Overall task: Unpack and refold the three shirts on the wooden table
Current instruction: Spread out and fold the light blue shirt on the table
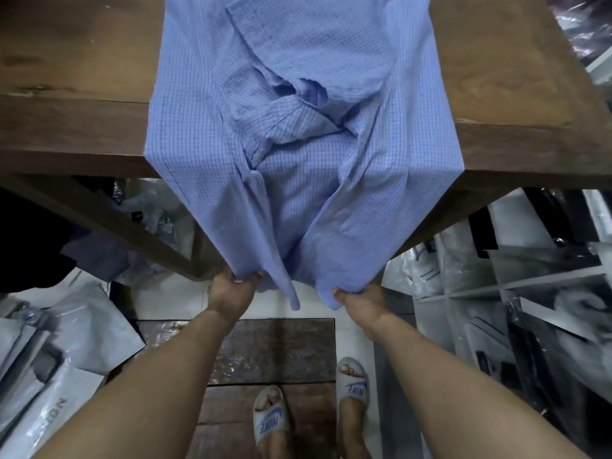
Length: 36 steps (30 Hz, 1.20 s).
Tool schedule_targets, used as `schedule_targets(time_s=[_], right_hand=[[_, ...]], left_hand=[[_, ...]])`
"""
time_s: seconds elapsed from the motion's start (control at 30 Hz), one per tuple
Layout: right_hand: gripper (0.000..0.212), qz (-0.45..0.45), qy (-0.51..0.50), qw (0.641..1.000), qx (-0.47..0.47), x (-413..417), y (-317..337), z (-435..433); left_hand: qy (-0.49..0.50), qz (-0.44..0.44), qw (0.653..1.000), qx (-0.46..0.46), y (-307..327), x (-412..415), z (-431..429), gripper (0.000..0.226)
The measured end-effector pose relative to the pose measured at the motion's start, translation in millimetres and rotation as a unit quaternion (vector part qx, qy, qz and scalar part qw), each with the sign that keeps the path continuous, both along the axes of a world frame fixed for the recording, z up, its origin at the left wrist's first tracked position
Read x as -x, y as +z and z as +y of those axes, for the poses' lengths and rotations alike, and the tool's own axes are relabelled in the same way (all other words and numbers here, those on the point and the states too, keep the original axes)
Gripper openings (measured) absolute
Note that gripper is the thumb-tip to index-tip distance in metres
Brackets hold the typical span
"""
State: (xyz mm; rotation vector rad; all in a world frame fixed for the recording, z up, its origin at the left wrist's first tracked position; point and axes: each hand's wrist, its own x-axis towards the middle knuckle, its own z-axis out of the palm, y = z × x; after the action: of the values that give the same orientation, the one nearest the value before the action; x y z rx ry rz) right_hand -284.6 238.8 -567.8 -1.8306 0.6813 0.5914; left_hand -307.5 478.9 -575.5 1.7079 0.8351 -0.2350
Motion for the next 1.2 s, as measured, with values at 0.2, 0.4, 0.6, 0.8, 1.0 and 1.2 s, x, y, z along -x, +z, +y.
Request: schedule_targets(time_s=[0.2,0.4,0.6,0.8,1.0,1.2], right_hand=[[0.009,0.020,-0.006,1.000,0.013,14.7,-13.0,0.0],[0.001,0.000,0.023,0.999,0.049,26.6,-14.1,3.4],[0.008,-0.004,0.006,0.998,0.061,38.7,-17.1,2.1],[0.005,0.034,-0.031,0.998,-0.034,51.3,-3.6,1.4],[0.008,0.037,-0.045,0.996,-0.068,77.4,13.2,-2.4],[0.019,0.035,-0.006,0.997,-0.068,121.4,56.9,-7.3]], left_hand=[[-0.004,-0.046,0.999,0.014,-15.0,14.6,4.7,0.019],[0.031,-0.019,0.996,-0.082,-18.2,25.1,7.4,0.008],[0.015,0.004,0.995,-0.101,-18.8,37.1,0.4,0.032],[-0.013,-0.028,1.000,0.003,-2.7,61.6,-16.3,0.072],[-0.010,0.046,0.999,0.021,0.1,91.6,-15.2,0.014],[0.018,0.037,0.996,0.080,68.8,136.2,-18.5,0.014]])
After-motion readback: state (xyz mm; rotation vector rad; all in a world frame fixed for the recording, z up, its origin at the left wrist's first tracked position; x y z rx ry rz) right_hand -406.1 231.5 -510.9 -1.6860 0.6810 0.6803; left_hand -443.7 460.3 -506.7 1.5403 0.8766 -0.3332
